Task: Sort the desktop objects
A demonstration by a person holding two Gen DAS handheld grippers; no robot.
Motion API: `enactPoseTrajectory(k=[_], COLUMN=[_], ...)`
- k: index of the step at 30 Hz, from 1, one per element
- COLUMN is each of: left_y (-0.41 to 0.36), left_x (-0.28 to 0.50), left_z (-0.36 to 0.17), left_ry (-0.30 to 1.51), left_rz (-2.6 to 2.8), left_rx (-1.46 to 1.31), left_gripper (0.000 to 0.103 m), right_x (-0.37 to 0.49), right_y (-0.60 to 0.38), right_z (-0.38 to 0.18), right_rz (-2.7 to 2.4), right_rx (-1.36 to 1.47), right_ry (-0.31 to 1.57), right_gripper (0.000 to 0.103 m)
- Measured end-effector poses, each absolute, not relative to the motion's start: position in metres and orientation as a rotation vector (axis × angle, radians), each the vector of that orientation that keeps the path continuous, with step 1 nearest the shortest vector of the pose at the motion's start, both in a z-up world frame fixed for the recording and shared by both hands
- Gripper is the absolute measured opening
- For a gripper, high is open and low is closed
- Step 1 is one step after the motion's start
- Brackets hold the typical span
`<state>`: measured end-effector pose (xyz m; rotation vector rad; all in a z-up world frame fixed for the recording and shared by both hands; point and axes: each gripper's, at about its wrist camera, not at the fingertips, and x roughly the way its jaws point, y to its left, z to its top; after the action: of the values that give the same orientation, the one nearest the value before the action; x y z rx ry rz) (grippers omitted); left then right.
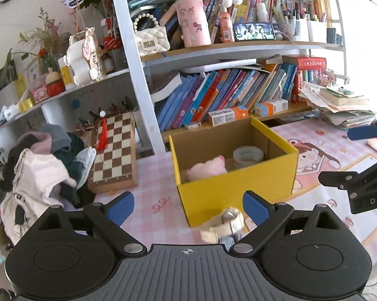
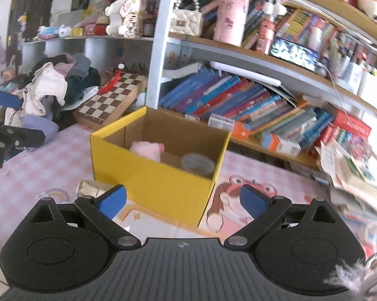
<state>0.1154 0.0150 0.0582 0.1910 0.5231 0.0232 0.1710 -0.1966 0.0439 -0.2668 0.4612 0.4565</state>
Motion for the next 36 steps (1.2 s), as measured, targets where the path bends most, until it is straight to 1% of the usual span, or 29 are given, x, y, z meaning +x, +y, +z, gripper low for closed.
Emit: enactPoseTrajectory(k=[9,12,18,36], left_y=[0.015,0.017,0.018,0.016], left_x=[0.079,0.070,0.052,0.035], left_z=[0.033,0.025,0.009,-0.007], left_ry=[0.582,0.604,0.645,0.698], left_rz=[0.012,0.008,-0.001,-0.016], left_rx=[0.141,0.121,0.099,0.101], left_gripper=[0.097,0.097,0.097,0.097], right_x=[0.123,0.107,0.086,0.069], right_y=[-0.194,-0.190,-0.189,-0.176], right_z=[0.024,0.015,0.002,-0.017], right_rz=[0.346,0.325,0.305,0.297], right_rx=[-0.187,-0.216,-0.147,-0.215], right_ry=[0.530,0.556,0.659,0.698], right_gripper=[0.097,0.096,0.092,0.092])
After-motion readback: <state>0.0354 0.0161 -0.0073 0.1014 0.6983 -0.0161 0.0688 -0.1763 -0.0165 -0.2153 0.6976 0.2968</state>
